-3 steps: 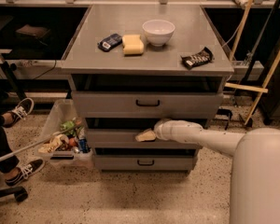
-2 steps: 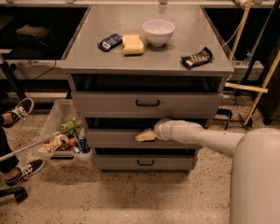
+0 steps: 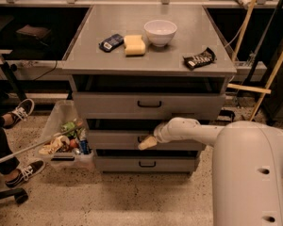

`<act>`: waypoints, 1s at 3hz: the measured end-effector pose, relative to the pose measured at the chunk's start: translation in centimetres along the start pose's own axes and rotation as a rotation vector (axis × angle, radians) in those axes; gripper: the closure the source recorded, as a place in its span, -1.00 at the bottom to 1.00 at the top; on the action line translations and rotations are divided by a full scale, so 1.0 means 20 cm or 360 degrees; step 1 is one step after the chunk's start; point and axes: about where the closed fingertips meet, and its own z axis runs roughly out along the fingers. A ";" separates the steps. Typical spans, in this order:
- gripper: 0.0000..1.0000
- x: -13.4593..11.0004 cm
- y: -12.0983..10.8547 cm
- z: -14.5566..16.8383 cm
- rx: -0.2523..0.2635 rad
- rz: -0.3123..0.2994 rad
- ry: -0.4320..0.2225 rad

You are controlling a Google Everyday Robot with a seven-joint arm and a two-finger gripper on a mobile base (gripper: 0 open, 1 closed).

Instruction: Open middle drawer

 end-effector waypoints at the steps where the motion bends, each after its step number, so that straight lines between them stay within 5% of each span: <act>1: -0.63 0.03 0.03 0.00 -0.0033 -0.0001 0.0038; 3: 0.30 0.03 0.03 0.00 -0.0033 -0.0001 0.0038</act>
Offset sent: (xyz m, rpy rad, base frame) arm -0.0065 0.0004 -0.0046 -0.0082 0.0281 0.0120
